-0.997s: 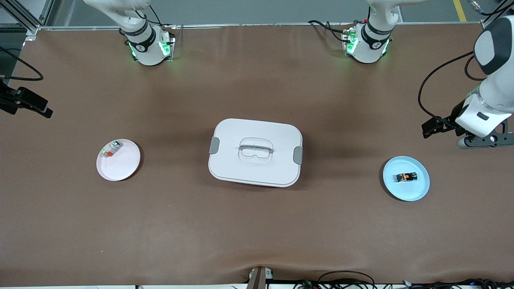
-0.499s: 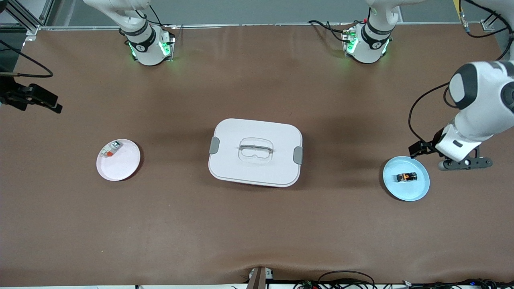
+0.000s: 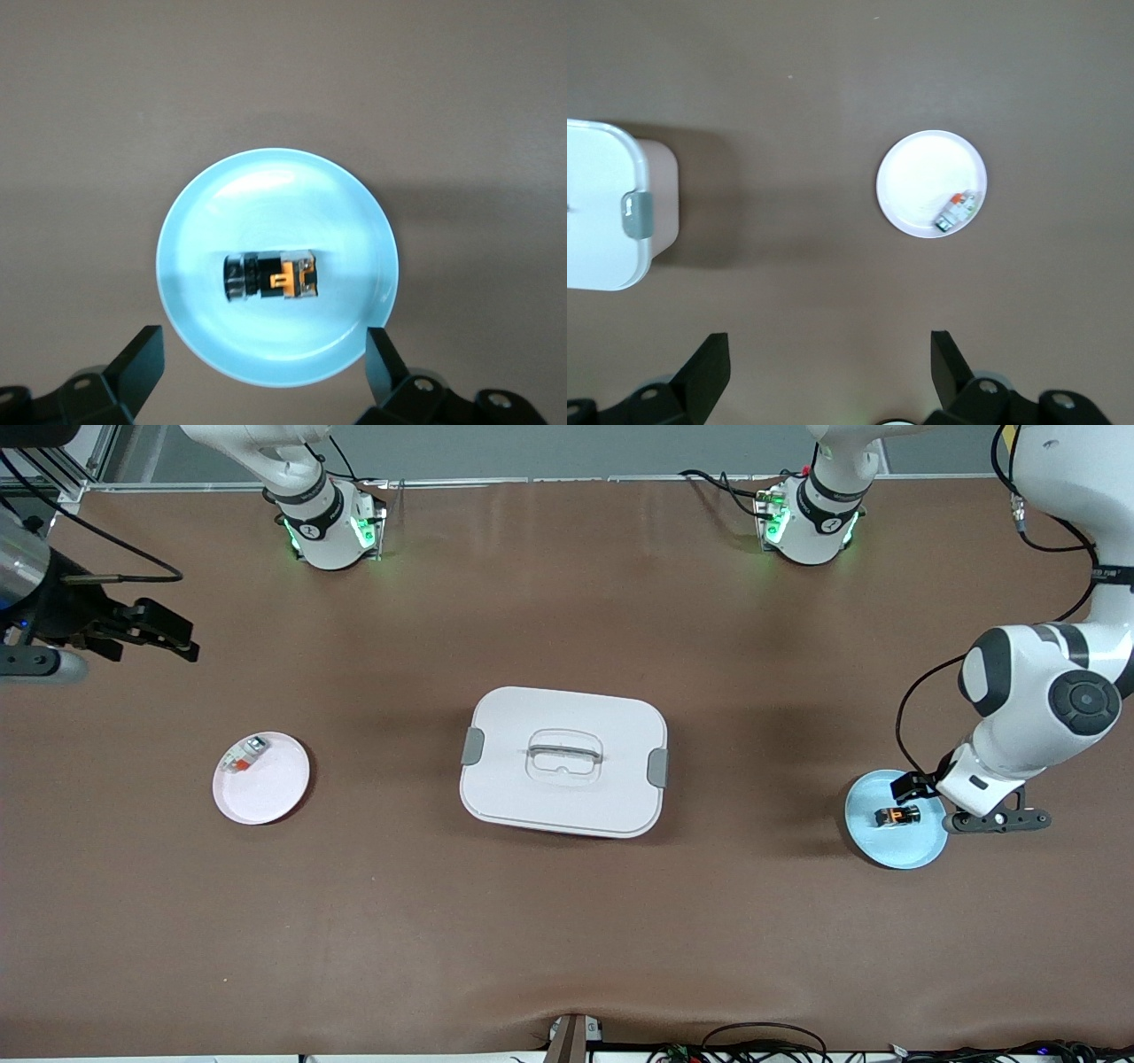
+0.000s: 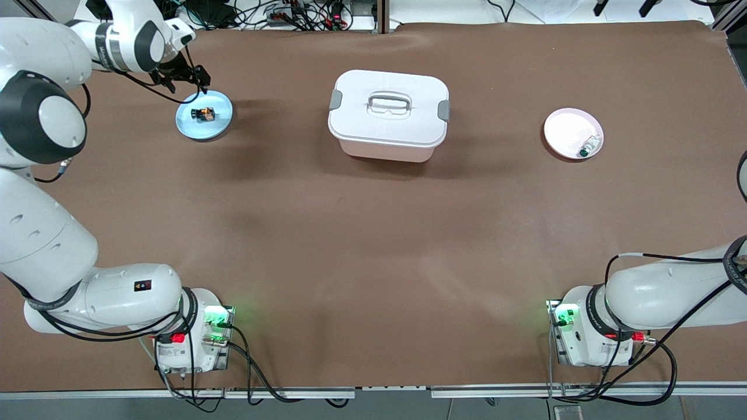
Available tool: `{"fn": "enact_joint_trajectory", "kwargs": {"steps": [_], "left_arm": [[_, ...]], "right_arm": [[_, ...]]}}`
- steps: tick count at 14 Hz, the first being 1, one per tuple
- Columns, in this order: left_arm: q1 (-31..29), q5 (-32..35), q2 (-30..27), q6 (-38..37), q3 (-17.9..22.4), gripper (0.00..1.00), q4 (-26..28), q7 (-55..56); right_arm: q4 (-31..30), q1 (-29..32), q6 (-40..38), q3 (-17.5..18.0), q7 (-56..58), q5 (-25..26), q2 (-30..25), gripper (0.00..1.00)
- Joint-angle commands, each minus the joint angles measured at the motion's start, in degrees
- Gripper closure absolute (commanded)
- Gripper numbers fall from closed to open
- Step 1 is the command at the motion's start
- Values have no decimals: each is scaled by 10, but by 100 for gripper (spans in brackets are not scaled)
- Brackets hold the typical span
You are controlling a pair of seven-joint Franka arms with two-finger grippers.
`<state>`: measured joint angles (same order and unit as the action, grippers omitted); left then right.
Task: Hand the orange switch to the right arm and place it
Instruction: 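Reach the left gripper down over the black-orange switch on the blue plate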
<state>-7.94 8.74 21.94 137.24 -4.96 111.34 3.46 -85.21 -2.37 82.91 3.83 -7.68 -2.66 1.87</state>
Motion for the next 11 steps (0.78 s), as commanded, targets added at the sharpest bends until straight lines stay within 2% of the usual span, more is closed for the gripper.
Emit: {"fn": "enact_joint_trajectory", "kwargs": {"steps": [1, 4, 11], "left_arm": [[-2, 15, 26, 27, -2, 0, -9, -6], [-2, 23, 52, 57, -1, 0, -9, -6], [-5, 63, 79, 71, -1, 0, -14, -6]], "right_arm": [[0, -18, -5, -1, -22, -22, 2, 0], [-14, -20, 1, -1, -47, -55, 2, 0], [-46, -59, 41, -1, -62, -56, 2, 0]]}}
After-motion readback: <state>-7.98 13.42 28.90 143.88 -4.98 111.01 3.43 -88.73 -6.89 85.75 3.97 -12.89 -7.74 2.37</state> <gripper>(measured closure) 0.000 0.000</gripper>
